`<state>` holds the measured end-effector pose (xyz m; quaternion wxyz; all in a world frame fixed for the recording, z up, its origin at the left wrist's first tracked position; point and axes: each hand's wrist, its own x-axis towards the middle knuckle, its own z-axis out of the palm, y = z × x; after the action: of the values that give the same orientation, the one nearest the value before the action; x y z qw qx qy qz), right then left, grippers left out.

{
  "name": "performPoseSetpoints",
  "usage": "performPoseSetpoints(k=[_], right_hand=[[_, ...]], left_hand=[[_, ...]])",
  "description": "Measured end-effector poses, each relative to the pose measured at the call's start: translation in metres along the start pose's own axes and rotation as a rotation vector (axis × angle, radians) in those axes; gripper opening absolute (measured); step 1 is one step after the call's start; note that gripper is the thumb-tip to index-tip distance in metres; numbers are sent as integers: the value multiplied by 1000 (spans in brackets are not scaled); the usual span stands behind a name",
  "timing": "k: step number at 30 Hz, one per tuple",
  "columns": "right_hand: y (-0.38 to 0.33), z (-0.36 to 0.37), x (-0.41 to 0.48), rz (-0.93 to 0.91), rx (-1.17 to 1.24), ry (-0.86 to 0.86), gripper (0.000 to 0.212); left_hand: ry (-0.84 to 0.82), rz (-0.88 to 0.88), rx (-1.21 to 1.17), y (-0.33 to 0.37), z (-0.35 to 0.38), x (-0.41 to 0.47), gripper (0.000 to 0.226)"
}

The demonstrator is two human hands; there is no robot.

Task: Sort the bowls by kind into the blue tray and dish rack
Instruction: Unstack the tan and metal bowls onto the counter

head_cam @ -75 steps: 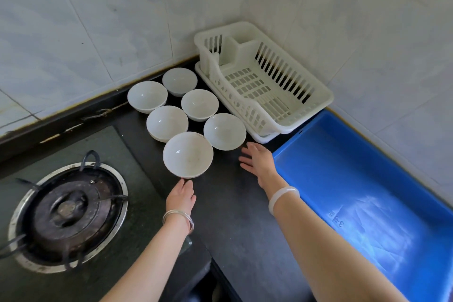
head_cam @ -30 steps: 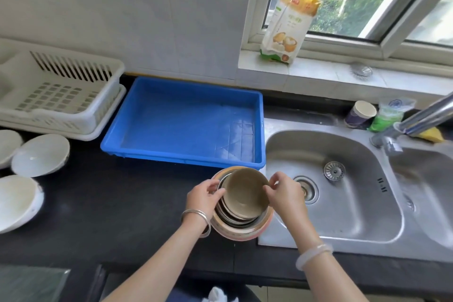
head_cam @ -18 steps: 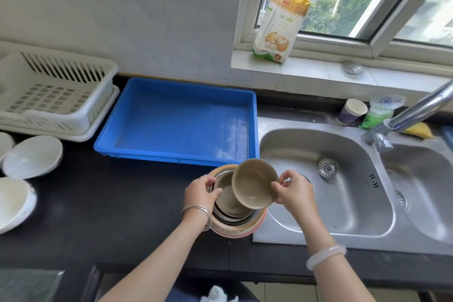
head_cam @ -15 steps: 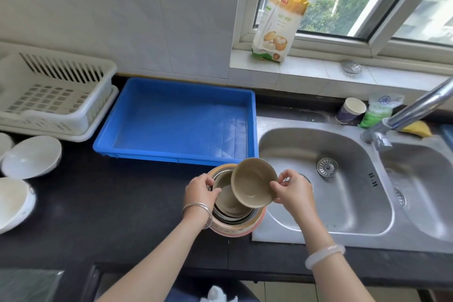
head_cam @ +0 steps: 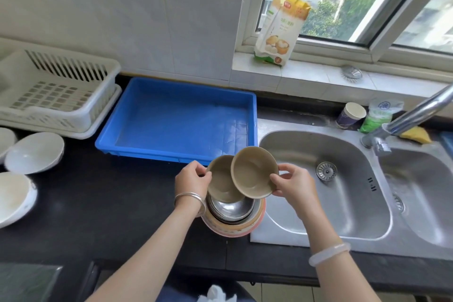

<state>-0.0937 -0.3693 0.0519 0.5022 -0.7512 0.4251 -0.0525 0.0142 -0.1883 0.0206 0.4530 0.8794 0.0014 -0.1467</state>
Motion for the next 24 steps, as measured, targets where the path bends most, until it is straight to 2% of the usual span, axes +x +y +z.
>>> performPoseSetpoints(k=[5, 10, 18, 24], right_hand=[[-20, 12, 5, -69, 35, -49, 18], [-45, 52, 10, -142, 29, -143, 19], [-83, 169, 18, -155, -22, -410, 16], [-109, 268, 14, -151, -89, -530, 15]], left_hand=[[41, -93, -149, -12, -32, 13, 10], [183, -204, -310, -41, -75, 22, 13], [434, -443, -485, -121, -145, 20, 19], [590, -602, -612, -175, -183, 21, 20]])
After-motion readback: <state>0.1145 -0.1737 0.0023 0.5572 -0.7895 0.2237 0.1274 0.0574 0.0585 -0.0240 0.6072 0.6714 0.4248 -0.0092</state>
